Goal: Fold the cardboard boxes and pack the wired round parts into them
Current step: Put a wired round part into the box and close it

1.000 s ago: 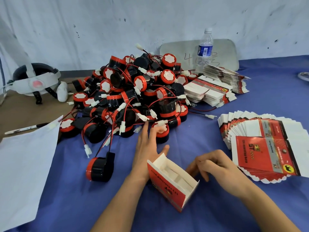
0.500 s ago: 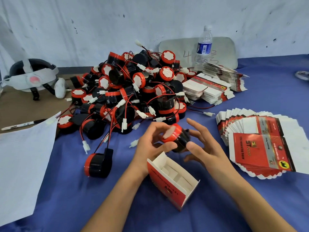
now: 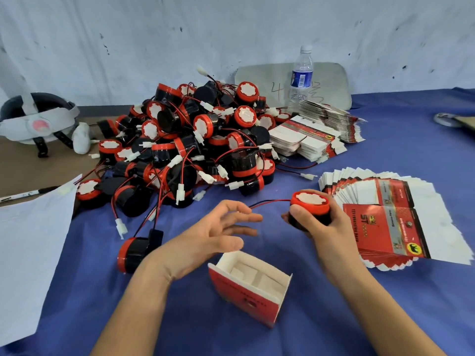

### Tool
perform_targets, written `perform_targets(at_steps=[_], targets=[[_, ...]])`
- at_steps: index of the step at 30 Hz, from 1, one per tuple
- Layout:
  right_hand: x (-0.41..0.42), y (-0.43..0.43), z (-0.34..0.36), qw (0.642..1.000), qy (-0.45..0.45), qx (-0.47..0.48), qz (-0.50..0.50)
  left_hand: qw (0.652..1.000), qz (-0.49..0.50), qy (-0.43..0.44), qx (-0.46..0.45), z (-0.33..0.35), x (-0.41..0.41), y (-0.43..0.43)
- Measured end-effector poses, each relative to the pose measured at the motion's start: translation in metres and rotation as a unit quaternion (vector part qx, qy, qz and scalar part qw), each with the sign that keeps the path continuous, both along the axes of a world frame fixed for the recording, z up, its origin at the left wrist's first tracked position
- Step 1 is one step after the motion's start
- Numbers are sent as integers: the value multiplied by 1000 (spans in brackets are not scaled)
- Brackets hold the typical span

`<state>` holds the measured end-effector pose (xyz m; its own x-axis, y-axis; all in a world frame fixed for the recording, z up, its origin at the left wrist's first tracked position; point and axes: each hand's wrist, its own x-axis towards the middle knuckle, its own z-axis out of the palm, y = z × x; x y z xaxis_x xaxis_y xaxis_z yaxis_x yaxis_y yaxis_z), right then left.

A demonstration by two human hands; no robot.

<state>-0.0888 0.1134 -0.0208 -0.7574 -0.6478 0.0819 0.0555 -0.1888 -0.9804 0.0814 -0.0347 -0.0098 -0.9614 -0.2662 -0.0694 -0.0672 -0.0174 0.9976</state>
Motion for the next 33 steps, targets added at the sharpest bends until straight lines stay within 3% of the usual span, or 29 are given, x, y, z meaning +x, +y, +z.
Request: perform_targets(at_steps=[6,10,13,15,19,27,33], targets=[[-3,1,5,996,-72,-41,-35,996,1,-66,-64,0,0,1],[2,2,16,977,-176,-115,30,989,-18,-117,-87,3,-1,4],[12,6,23,960,-236,-105,111,994,16,-81,-75,0,-6,6],[16,7,23,963,-191,-105,160,997,4,-55,-54,-1,-5,5],[24,6,22,971,-96,-107,189,992,-75,-92,-40,2,-1,7],[21,5,23,962,-175,-131,164,987,-120,-96,46,9,11,3],[21,0,10,973,-191,-83,100,997,-23,-62,47,9,6,4]])
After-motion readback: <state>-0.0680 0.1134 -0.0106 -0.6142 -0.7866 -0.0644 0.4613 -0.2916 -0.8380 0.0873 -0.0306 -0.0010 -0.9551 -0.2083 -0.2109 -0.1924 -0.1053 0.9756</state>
